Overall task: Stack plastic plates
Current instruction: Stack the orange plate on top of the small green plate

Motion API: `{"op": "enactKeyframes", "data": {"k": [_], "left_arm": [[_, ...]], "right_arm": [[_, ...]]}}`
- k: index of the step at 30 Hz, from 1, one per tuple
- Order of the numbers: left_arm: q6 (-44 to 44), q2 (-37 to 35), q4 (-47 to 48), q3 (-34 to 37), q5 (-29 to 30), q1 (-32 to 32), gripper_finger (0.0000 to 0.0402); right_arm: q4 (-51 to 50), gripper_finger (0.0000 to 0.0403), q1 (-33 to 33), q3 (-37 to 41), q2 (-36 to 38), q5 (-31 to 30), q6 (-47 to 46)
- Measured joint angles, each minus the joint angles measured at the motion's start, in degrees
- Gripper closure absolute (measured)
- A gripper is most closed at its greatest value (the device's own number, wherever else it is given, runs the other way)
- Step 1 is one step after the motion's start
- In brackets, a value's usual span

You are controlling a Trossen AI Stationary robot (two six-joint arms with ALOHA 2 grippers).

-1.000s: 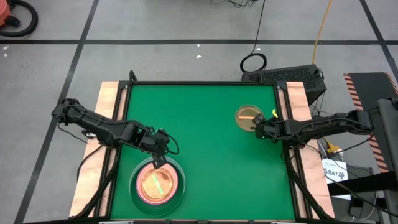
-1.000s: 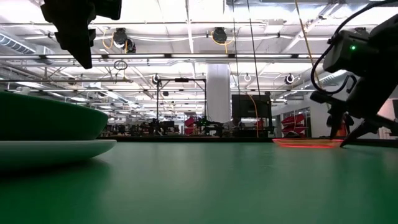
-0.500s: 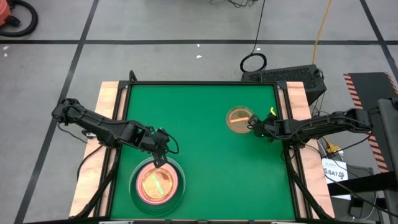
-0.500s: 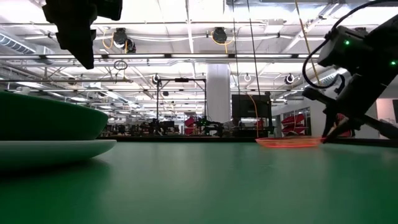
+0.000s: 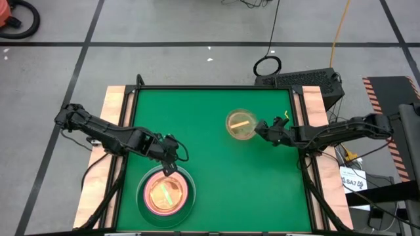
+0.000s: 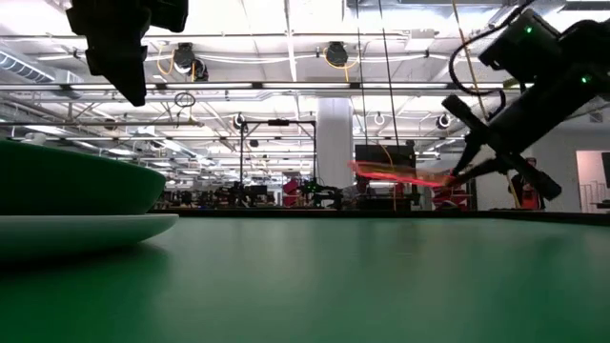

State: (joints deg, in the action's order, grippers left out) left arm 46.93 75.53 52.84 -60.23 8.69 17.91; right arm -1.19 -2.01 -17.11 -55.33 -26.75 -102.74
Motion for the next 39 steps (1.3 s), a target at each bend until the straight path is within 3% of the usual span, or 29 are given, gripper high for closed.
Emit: {"op": "enactKeyframes", "data": {"k": [12, 23, 30, 35, 39], "left_arm": [[1.6, 0.0, 0.1, -1.4, 0.7, 0.2, 0.0288], [0.4, 0.0, 1.1, -9.9, 9.4, 0.1, 0.0289], [11.6, 0.0, 3.9, -14.4, 7.2, -0.7, 0.0288], [17.3, 0.0, 4.0, -19.4, 6.3, -0.6, 0.0288], [26.6, 0.0, 4.0, -22.8, 3.9, -0.6, 0.0288]], "right_arm": [[-4.7, 0.0402, 5.1, -10.4, 0.0, 0.0, 6.6], [-10.3, 0.0403, 10.7, -17.1, 0.0, -0.4, 8.8], [-11.1, 0.0403, 15.0, -21.0, -2.3, -1.9, 10.7], [-11.3, 0.0403, 17.8, -25.2, -7.9, -1.9, 10.9], [-11.1, 0.0403, 19.6, -29.5, -13.2, -2.0, 11.5]]}}
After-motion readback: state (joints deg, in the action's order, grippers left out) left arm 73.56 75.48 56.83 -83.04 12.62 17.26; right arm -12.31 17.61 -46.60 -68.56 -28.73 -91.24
